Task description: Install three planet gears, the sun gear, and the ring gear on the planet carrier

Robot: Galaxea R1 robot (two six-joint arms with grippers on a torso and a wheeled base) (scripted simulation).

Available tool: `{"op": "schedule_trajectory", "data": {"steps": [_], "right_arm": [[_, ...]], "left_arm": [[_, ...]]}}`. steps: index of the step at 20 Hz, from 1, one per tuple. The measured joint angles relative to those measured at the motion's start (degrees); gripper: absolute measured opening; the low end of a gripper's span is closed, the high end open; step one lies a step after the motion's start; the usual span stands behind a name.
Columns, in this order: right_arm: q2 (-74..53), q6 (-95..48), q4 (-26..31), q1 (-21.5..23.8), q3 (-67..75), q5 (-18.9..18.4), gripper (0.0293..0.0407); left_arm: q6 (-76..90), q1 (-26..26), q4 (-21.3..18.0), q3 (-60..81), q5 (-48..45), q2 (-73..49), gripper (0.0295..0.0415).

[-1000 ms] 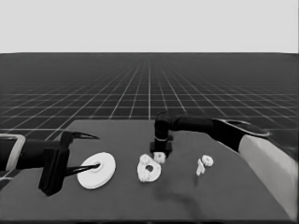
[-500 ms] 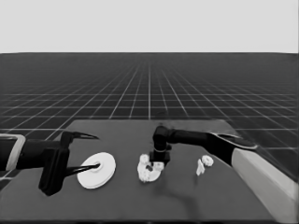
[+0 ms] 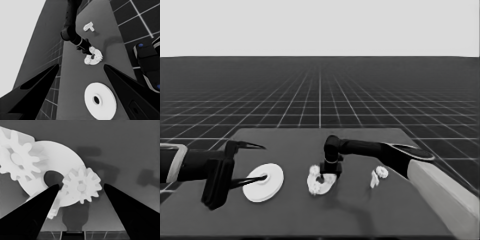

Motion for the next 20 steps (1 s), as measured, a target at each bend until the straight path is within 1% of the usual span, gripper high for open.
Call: {"op": "schedule_trajectory", "data": {"steps": [4,5,6,8,14,15,16,17,18,20], "right_arm": [[0.00,0.00,0.00,0.00,0.00,0.00,0.0385],[-0.99,1.90,3.08,3.05,3.26,-1.67,0.0385],[-1.37,2.77,5.14,5.52,4.72,-2.43,0.0385],[-1.57,3.33,7.19,7.77,5.61,-2.97,0.0385],[-1.62,3.48,8.27,8.80,5.85,-3.19,0.0385],[-12.86,-4.18,9.50,9.63,16.36,-1.93,0.0386],[-26.10,-12.61,10.54,10.25,17.59,-0.89,0.0385],[-31.85,-20.43,11.40,10.55,13.44,-0.12,0.0385],[-33.87,-25.69,11.99,10.70,9.25,0.30,0.0385],[-34.58,-30.94,12.59,10.79,4.28,0.66,0.0385]], "left_arm": [[0.00,0.00,0.00,0.00,0.00,0.00,0.0385],[0.00,0.00,0.00,0.00,0.00,0.00,0.0385],[0.00,0.00,0.00,0.00,0.00,0.00,0.0385],[0.00,0.00,0.00,0.00,0.00,0.00,0.0385],[0.00,0.00,0.00,0.00,0.00,0.00,0.0385],[0.00,0.00,0.00,0.00,0.00,0.00,0.0385],[0.00,0.00,0.00,0.00,0.00,0.00,0.0385],[0.00,0.00,0.00,0.00,0.00,0.00,0.0385],[0.00,0.00,0.00,0.00,0.00,0.00,0.0385],[0.00,0.00,0.00,0.00,0.00,0.00,0.0385]]}}
